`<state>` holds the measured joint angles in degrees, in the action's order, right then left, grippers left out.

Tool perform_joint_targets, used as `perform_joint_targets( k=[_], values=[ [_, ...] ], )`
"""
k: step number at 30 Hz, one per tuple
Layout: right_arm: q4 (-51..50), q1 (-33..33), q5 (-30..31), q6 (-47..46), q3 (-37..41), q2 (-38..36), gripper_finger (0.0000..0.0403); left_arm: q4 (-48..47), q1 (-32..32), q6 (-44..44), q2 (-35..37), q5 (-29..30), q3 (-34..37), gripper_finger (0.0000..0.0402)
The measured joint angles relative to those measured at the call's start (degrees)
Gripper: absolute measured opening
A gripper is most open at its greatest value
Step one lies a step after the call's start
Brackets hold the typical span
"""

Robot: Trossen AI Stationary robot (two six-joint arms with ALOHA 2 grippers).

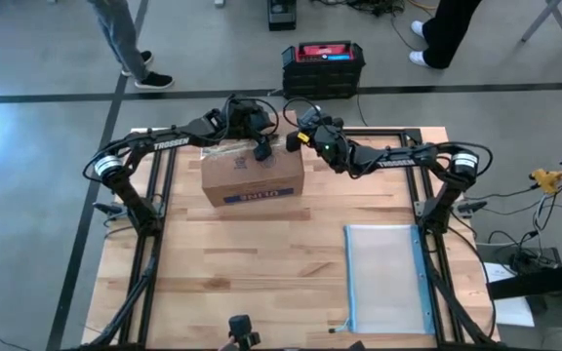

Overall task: Unpack boxes
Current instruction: Open the cardboard box using a gray knife

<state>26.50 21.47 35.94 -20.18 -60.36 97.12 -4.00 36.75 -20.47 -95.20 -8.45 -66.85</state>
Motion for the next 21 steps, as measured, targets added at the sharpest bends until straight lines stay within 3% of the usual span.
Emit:
perform_joint_targets(
  k=[21],
  values=[
    [-1.07,-2.05,-1.43,-1.23,0.0,-0.9,0.005,-0.05,0.28,-0.44,0.0,1.38,0.13,0.0155]
  ],
)
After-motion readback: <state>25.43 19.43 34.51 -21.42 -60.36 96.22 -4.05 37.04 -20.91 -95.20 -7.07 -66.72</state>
